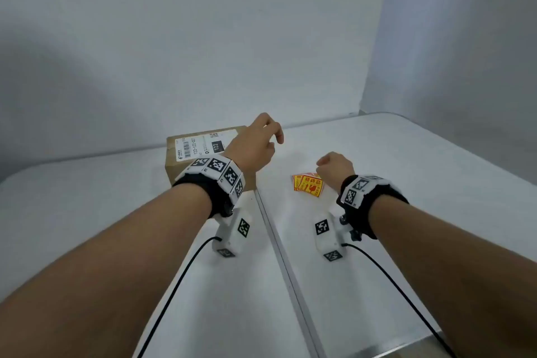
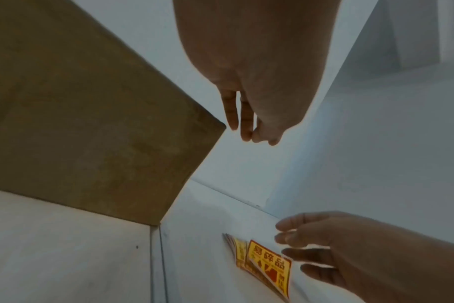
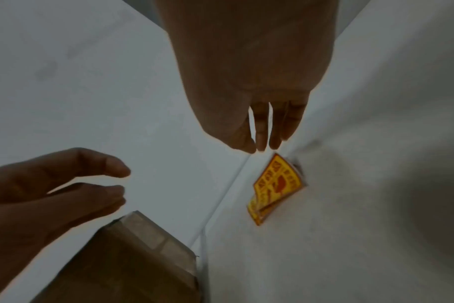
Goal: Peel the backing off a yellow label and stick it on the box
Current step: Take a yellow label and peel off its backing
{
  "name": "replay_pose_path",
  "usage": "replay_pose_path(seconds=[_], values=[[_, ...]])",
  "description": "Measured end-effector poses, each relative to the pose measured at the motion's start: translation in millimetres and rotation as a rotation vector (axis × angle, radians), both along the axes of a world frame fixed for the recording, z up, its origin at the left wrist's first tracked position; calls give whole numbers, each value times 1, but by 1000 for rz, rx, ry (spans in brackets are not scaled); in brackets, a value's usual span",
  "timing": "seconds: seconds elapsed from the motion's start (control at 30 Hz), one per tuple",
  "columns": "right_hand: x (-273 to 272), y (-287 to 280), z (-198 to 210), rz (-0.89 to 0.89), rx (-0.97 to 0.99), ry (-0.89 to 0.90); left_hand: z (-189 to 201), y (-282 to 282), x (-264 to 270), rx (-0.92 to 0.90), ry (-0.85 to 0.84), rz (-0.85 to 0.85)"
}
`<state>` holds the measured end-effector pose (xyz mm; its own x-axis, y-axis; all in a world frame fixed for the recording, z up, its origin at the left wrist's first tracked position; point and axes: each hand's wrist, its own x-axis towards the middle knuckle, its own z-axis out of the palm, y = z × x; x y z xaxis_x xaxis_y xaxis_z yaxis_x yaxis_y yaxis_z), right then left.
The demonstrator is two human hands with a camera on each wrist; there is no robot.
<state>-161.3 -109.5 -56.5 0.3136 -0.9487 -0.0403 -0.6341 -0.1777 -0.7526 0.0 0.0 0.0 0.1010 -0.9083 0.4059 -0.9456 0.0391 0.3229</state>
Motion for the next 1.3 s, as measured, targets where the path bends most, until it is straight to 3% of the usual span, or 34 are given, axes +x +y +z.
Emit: replay_pose_path(seconds=[0.2,0.37,0.63,0.9,1.0,1.07,1.17,1.3], values=[[-3,5,-21,-4,41,113,-10,14,-4,8,28,-6],[-4,5,-24,-6,-13,96,-15,21,-6,22,47,-2],[-4,11,-27,86,28,200,-28,18,-21,103,130,-16],[-15,12,-33,-24,22,-67,-30,16,-35,159,278,20],[-20,15,-30,-79,-11,-258,-30,15,-35,161,447,93],[-20,20,-21,-80,-17,-393,-29,17,-32,133,677,138],[-15,34,-6,53,8,-479,-27,26,-22,60,993,160],[-2,63,1,230,67,-424,-34,49,-5,119,1058,223]])
